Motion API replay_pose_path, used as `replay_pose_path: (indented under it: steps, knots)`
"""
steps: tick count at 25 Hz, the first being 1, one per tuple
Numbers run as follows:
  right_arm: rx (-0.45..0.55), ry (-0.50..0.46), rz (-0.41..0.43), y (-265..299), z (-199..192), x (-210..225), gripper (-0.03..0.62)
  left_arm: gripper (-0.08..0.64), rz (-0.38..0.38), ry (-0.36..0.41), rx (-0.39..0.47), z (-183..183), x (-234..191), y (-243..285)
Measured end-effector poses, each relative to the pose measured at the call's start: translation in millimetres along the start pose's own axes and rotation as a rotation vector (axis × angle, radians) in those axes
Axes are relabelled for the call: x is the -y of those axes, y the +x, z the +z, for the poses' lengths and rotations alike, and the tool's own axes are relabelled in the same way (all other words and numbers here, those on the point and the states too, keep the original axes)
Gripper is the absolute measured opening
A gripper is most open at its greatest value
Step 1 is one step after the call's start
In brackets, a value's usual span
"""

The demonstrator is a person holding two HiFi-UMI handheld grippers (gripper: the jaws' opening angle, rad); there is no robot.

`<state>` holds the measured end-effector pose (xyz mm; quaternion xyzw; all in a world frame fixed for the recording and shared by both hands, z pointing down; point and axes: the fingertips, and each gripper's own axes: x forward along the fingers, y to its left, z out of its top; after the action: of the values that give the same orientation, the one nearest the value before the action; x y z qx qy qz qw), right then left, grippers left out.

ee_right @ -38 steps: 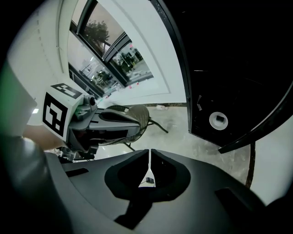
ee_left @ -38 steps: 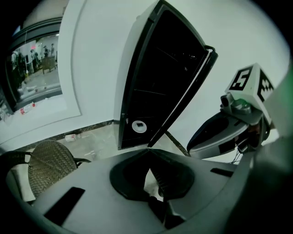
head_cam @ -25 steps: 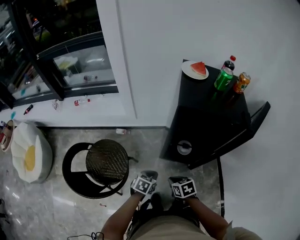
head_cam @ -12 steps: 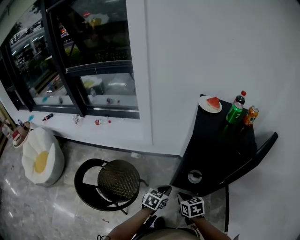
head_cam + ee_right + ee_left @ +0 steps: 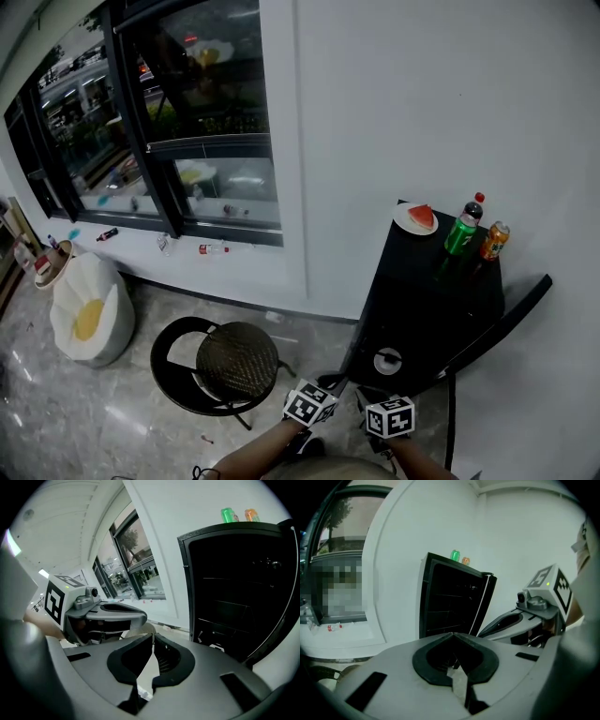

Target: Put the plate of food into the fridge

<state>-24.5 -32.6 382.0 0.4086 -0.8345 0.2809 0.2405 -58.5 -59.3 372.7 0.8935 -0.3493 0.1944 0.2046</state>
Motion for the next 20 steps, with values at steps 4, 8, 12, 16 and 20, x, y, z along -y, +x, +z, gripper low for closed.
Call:
replay_pose_path:
  steps: [4, 8, 12, 16, 20]
  knots:
    - [0.027, -0.038, 0.02, -14.4, 1.0, 0.6, 0.028, 0.011, 0.032, 0.021, 0.033, 8.1, 10.8, -6.1]
    - [0.057, -0.062, 0.04, -27.1, 1.7, -3.6, 0.028, 0.011, 0.057, 0.054, 0.06, 15.6, 21.6, -17.5]
    - [0.086, -0.074, 0.032, -43.5, 5.4, -3.2, 0.028, 0.011, 0.056, 0.117, 0.072, 28.5, 38.3, -21.1]
    - [0.124, -0.109, -0.023, -62.0, 4.2, 9.4, 0.029, 0.011, 0.034, 0.167, 0.086, 40.7, 56.2, -14.8]
    - [0.122, -0.135, -0.052, -76.2, -6.7, 14.7, 0.028, 0.011, 0.018, 0.154, 0.101, 41.6, 70.3, -14.3]
